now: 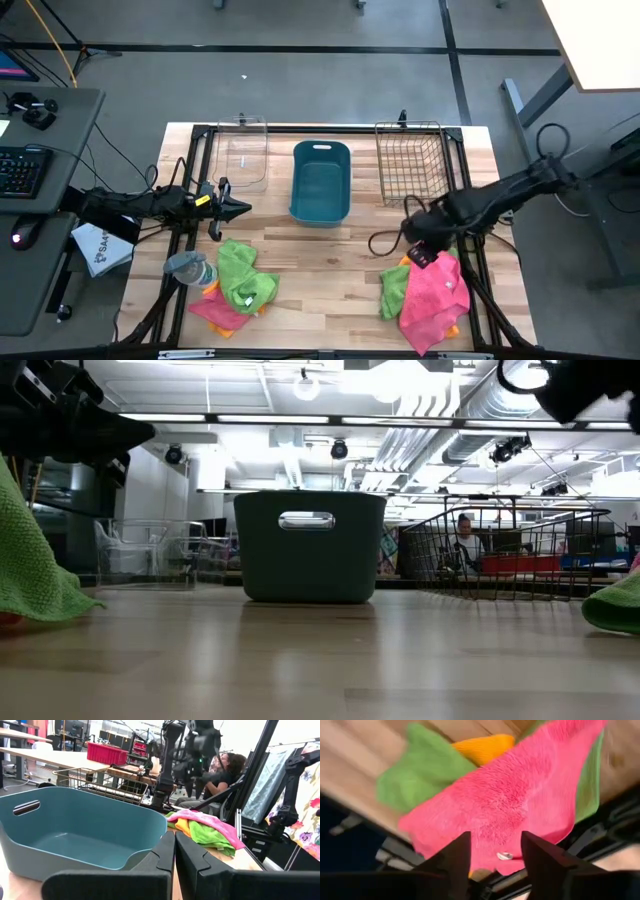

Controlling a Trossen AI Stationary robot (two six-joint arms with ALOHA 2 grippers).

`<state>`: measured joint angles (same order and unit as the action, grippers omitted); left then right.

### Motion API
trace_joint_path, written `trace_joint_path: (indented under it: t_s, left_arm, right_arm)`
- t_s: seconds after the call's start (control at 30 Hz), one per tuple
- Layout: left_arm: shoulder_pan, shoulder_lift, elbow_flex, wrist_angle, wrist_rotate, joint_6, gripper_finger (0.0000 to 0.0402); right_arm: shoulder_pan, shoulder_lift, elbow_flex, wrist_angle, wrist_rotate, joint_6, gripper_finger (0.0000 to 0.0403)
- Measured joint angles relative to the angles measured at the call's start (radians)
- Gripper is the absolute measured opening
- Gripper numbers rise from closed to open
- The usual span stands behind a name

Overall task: Sort microfiber towel by color & place in baskets
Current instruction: Put the right pink microfiber cloth into the wire basket

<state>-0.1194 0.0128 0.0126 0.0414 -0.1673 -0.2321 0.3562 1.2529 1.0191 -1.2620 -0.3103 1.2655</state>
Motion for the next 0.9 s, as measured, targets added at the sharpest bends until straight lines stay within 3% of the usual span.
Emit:
trace_joint_path:
  t_s: [0.13, 0.4, 0.9]
  left_arm:
    - [0.000, 0.000, 0.000, 0.000, 0.000, 0.000, 0.0000]
    - [0.000, 0.000, 0.000, 0.000, 0.000, 0.000, 0.0000]
    - [0.000, 0.000, 0.000, 0.000, 0.000, 0.000, 0.0000]
  right_arm:
    - [0.032, 0.071, -0.007, 0.006, 0.007, 0.163, 0.0204]
    - [0.044, 0.174, -0.007, 0.155, 0.019, 0.409, 0.0209]
    - [0.067, 0.356, -0.007, 0.205, 0.021, 0.426, 0.0208]
